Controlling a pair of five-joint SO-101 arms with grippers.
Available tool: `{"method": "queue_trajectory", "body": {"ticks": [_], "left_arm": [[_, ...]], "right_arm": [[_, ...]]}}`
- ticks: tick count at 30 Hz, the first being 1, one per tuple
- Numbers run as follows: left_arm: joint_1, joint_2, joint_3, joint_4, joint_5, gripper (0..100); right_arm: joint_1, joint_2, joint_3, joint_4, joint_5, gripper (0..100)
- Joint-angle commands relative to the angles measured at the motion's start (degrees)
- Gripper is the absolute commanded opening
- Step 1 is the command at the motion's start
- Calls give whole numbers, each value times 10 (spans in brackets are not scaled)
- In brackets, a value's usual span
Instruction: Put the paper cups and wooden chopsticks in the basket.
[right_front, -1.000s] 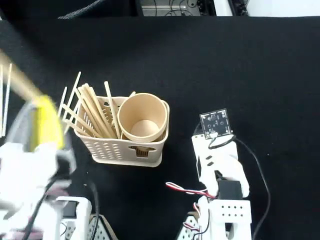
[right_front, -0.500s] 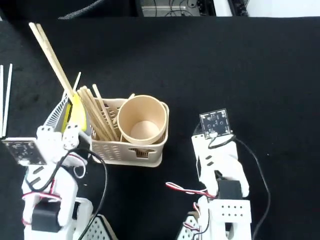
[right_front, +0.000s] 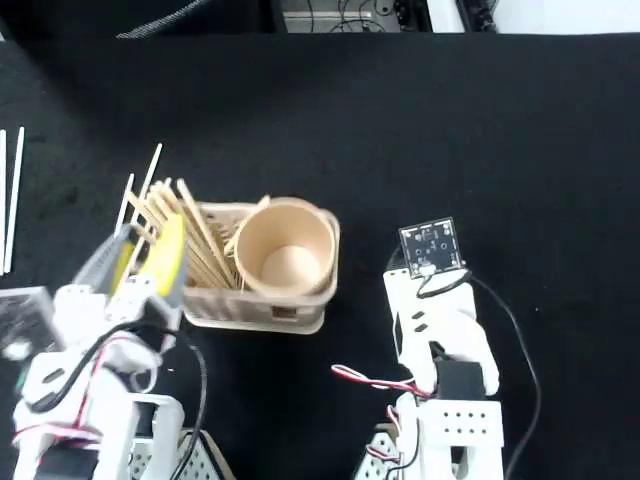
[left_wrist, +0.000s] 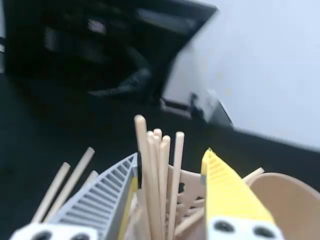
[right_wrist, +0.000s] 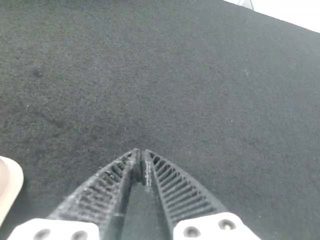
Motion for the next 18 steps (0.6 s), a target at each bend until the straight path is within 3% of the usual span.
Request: {"method": "queue_trajectory", "body": {"ticks": [1,7,12,18], "left_arm": [[-111,4,-97,-3,5,210],[-253,9,-148,-40,-41,208],[-454,121,-141,-68,-72,210],[-495,400,-175,-127,-160,211]], "right_arm": [[-1,-6,-11,-2,4,14],[-1,-6,-11,-2,4,14],[-1,-6,-11,-2,4,14],[-1,-6,-11,-2,4,14]]}}
